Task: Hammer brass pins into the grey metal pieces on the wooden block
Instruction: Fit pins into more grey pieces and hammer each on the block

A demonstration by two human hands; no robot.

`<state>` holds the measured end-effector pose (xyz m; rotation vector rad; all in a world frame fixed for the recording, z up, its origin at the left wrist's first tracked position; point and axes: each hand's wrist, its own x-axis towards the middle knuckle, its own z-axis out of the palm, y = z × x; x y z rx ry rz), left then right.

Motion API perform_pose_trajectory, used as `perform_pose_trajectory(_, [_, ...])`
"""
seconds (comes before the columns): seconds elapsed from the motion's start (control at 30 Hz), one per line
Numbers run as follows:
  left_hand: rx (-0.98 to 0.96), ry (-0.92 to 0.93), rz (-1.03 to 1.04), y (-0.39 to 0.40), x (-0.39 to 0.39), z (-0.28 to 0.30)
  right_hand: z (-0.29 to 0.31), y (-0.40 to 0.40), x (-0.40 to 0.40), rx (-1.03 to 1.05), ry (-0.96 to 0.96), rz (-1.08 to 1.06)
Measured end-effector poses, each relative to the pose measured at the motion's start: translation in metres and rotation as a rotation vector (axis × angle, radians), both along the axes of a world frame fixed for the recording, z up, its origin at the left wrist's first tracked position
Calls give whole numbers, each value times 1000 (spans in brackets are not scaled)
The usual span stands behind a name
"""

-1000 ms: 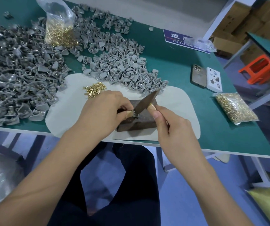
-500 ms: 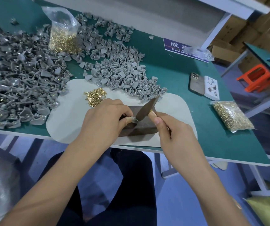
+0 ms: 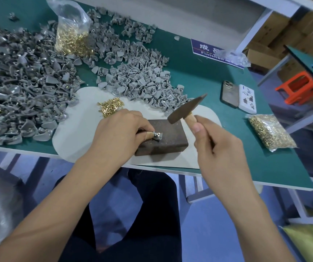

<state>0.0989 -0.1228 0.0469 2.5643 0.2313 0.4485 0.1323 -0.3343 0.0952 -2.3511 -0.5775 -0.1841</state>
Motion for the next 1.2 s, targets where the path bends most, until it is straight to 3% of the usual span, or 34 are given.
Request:
perform_pose_trajectory(0.1, [-13, 2, 4, 1, 0, -1, -5, 3, -3, 5, 31, 2])
perform_pose_trajectory(0.23, [-23, -4, 7, 2, 0, -3, -23, 3, -4, -148, 124, 46])
perform_pose_trajectory(0.57, [12, -3, -6, 1, -1, -1, -19, 3, 0, -130, 110, 79])
perform_pose_trajectory(0.77, [19, -8, -9, 2, -1, 0, 6, -4, 7, -2, -48, 70])
perform_pose_trajectory(0.97, [21, 0, -10, 3, 0, -3, -26, 3, 1, -81, 102, 93])
perform_pose_trajectory(1.2, [19, -1, 2, 3, -1, -2, -15, -2, 5, -41, 49, 95])
